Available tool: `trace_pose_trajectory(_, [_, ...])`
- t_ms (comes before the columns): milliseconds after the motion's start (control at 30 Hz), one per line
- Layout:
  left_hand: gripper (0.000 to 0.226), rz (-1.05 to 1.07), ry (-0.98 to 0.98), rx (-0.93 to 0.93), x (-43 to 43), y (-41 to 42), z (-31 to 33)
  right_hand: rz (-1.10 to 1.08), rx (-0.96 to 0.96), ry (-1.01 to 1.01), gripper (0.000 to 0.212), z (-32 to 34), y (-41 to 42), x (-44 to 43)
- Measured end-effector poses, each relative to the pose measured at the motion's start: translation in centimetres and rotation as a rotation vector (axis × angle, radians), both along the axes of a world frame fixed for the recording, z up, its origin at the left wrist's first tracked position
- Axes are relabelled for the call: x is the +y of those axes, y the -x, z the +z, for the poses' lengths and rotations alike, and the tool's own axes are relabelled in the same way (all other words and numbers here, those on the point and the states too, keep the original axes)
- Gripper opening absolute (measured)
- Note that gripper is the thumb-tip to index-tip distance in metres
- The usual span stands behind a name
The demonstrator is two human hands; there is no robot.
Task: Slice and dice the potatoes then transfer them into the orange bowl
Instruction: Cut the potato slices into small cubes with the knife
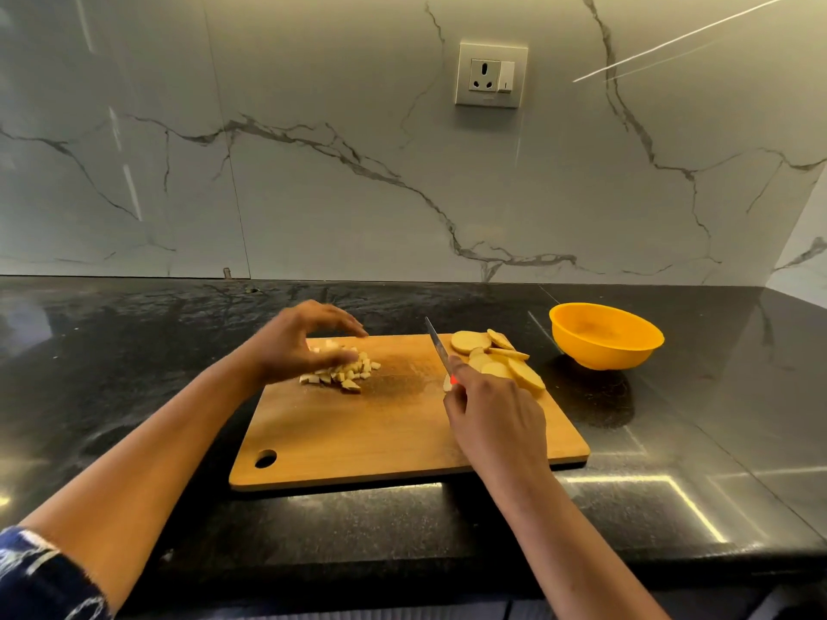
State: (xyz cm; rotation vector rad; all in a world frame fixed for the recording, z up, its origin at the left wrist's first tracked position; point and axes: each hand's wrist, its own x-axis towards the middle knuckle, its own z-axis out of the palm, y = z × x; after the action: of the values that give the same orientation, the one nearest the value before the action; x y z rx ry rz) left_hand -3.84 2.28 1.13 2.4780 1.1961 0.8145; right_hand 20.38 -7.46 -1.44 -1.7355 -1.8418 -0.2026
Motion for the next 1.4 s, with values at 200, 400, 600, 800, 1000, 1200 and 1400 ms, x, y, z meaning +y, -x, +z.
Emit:
trace_pose_trajectory(200, [0.078, -0.016, -0.227, 0.575, 1.6, -2.2, -2.0, -0.006, -0.003, 0.009, 0.045, -0.2, -0.2, 0.1])
trace_pose_trajectory(400, [0.024, 0.047, -0.262, 0.256, 2.2, -1.3, -2.2, -0.029, 0.009, 0.009, 0.046, -0.4, -0.4, 0.4])
trace_pose_trajectory(600, [0.018, 0.133, -0.271, -0.059, 0.9, -0.9, -1.4, -0.068, 0.073, -0.014, 0.044, 1.1, -2.7, 0.7])
trace_pose_trajectory(800, [0.037, 0.324, -0.464, 0.040, 0.7, -2.1, -0.2, -0.080, 0.134, -0.034, 0.043, 1.0, -3.9, 1.4])
trace_pose_trajectory(1000, [0.058, -0.014, 0.041, 0.500, 0.2, -10.1, 1.2, -0.066, 0.185, 0.010, 0.043, 0.8, -4.3, 1.3])
trace_pose_trajectory(1200, [0.060, -0.105, 0.204, 0.604, 2.5, -12.7, 1.3, -0.046, 0.195, 0.004, 0.045, 0.7, -4.5, 1.1])
trace_pose_trajectory(1400, [0.055, -0.127, 0.252, 0.522, 3.4, -12.4, 0.8, -0.038, 0.206, -0.013, 0.045, 0.7, -4.3, 1.1])
